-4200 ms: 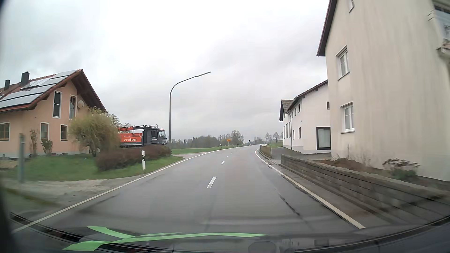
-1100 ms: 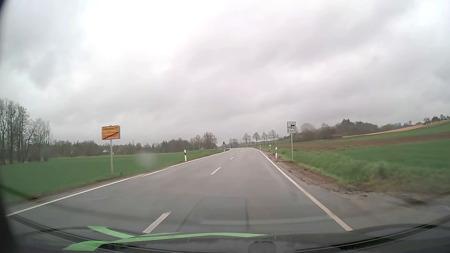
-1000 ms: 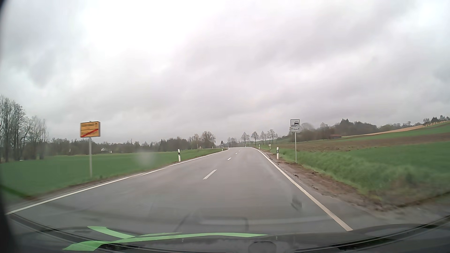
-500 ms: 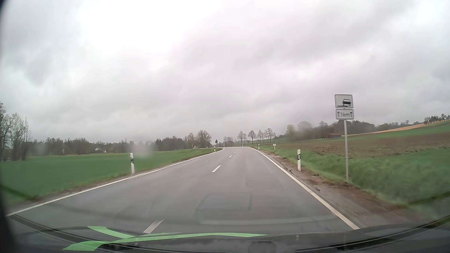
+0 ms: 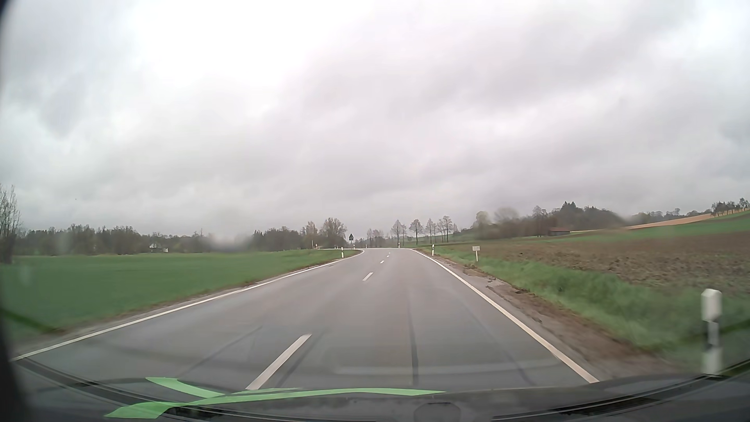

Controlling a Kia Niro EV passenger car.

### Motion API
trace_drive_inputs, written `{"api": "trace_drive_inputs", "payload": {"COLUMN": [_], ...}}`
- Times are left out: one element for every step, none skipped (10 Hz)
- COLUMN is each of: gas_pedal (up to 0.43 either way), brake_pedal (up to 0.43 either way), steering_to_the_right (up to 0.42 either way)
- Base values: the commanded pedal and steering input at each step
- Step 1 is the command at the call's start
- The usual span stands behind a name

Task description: Follow the waypoints while adhering to traffic rules and regulations

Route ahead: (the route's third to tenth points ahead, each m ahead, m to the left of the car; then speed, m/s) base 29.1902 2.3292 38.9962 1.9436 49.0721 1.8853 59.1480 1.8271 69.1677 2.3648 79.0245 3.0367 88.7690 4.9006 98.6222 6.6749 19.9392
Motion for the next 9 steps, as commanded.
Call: {"api": "trace_drive_inputs", "payload": {"gas_pedal": [0.15, 0.13, 0.11, 0.11, 0.11, 0.11, 0.11, 0.11, 0.11], "brake_pedal": [0.0, 0.0, 0.0, 0.0, 0.0, 0.0, 0.0, 0.0, 0.0], "steering_to_the_right": [0.004, 0.003, 0.003, 0.003, 0.003, 0.001, -0.003, -0.004, -0.003]}}
